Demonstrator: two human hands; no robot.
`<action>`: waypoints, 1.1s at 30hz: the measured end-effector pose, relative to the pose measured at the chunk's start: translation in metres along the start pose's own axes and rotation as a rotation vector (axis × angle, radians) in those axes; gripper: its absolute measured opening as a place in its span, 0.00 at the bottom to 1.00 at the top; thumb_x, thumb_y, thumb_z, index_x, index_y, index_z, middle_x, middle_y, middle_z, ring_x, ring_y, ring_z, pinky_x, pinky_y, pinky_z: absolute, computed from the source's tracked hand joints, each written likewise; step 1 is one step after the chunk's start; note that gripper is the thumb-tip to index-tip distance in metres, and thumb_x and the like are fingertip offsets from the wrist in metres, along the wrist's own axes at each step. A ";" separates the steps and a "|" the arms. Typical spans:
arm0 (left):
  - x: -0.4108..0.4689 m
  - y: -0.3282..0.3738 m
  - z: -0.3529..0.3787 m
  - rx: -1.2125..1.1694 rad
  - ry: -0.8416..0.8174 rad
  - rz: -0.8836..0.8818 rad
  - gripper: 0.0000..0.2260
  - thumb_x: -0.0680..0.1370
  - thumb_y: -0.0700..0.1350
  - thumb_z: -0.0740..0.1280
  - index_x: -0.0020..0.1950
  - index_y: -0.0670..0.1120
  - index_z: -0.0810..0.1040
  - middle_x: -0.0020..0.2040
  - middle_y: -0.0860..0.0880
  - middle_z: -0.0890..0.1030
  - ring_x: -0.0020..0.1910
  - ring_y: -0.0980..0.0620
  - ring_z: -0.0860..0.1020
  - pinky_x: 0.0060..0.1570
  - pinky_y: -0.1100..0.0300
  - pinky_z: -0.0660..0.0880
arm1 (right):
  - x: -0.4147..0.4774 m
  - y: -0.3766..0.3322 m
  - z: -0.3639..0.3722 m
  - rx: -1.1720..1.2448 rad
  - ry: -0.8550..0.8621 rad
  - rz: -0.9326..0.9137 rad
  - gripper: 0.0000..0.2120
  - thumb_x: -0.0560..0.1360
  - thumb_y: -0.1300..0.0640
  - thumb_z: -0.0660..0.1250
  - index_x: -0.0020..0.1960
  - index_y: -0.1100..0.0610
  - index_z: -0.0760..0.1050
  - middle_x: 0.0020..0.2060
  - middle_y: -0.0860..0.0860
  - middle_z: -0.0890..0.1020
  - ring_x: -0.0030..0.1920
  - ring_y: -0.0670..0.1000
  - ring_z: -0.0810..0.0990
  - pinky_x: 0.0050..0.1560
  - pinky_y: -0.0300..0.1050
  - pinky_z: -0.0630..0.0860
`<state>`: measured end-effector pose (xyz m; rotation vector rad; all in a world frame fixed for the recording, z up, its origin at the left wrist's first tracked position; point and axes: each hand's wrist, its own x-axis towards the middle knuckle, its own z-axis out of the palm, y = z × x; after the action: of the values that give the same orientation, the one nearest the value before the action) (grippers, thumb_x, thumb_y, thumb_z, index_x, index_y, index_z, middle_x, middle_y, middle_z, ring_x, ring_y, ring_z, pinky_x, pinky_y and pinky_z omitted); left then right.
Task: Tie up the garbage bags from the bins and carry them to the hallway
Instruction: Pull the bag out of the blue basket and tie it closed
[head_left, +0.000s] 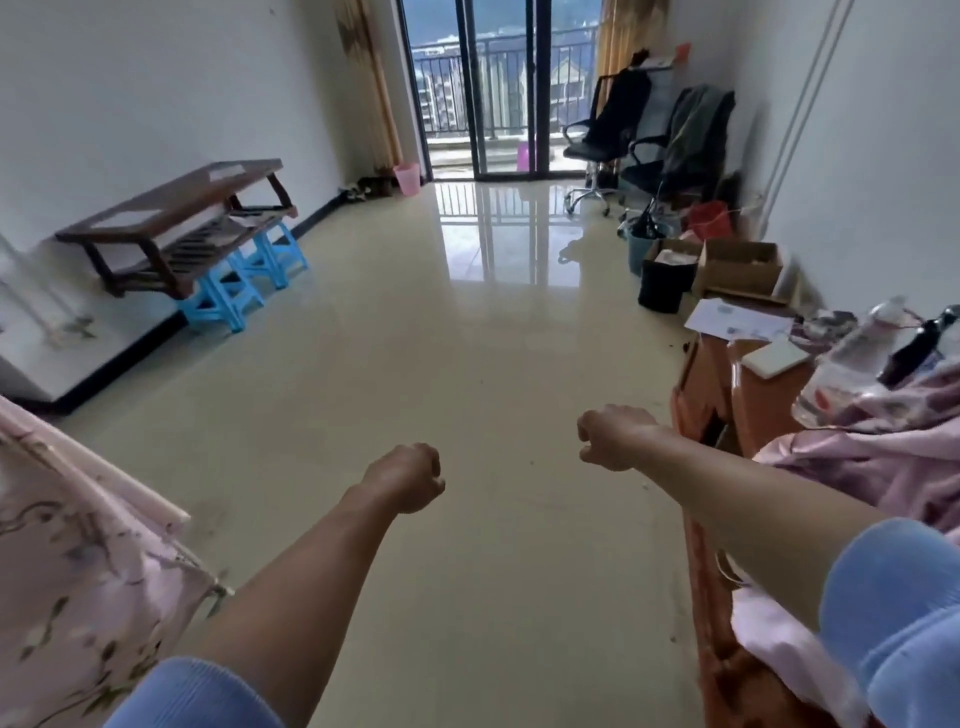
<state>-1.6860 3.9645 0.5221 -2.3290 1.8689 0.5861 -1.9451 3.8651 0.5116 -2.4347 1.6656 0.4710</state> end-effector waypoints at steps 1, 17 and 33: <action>0.026 0.001 -0.008 -0.006 -0.005 -0.017 0.12 0.78 0.51 0.64 0.59 0.49 0.77 0.62 0.47 0.78 0.59 0.46 0.77 0.52 0.60 0.70 | 0.028 0.004 -0.007 0.003 0.004 -0.013 0.15 0.78 0.48 0.62 0.61 0.53 0.75 0.57 0.53 0.79 0.55 0.56 0.79 0.51 0.47 0.74; 0.526 0.107 -0.169 0.009 -0.060 0.149 0.11 0.77 0.50 0.65 0.57 0.49 0.78 0.59 0.45 0.80 0.56 0.45 0.78 0.51 0.59 0.72 | 0.448 0.165 -0.133 0.118 -0.078 0.195 0.17 0.79 0.46 0.62 0.65 0.51 0.74 0.60 0.51 0.78 0.57 0.53 0.78 0.48 0.44 0.71; 0.984 0.273 -0.296 0.003 -0.085 0.203 0.10 0.77 0.49 0.64 0.55 0.49 0.79 0.57 0.46 0.80 0.54 0.46 0.78 0.50 0.59 0.73 | 0.873 0.404 -0.240 0.138 -0.169 0.299 0.16 0.77 0.45 0.64 0.62 0.51 0.74 0.61 0.51 0.78 0.58 0.54 0.78 0.53 0.46 0.75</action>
<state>-1.7067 2.9018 0.4897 -2.0911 2.0793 0.6902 -1.9886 2.8756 0.4593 -1.9982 1.9242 0.5615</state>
